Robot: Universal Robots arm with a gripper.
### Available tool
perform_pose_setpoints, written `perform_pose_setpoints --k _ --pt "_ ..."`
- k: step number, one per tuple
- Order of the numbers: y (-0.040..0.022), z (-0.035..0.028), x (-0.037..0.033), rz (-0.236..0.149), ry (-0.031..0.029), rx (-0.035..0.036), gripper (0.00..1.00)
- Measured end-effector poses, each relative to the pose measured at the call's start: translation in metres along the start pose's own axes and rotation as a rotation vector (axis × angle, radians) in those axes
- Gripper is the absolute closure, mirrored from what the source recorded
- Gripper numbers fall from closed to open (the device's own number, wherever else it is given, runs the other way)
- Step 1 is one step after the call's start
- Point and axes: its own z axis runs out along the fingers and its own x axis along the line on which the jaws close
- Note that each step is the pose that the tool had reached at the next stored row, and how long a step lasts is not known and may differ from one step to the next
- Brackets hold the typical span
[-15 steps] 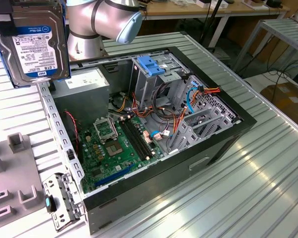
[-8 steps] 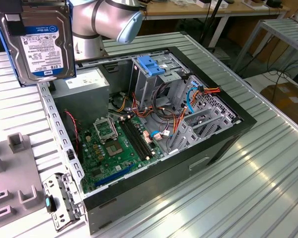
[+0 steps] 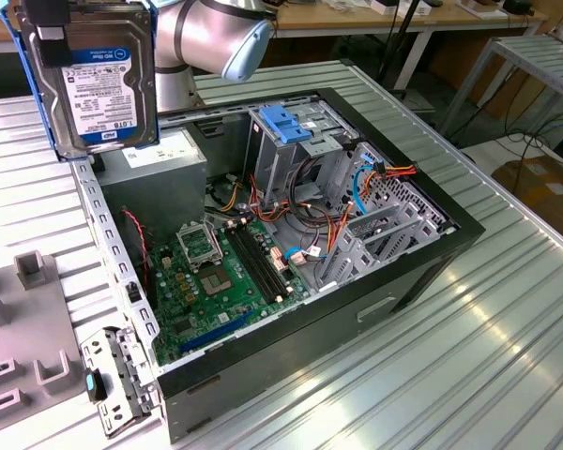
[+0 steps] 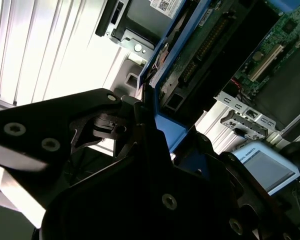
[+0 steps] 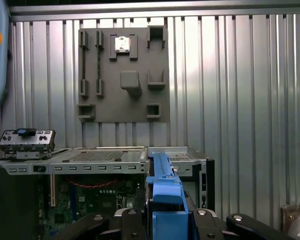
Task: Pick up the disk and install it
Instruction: 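Pick up the disk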
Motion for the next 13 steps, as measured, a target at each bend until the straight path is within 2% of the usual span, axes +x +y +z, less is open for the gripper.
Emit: perform_pose_setpoints --k 4,13 --pt "-0.0089 0.0004 0.0016 0.0 0.0001 0.0002 0.63" --pt "-0.0201 0.0013 0.0096 0.0 0.0005 0.0 0.63"
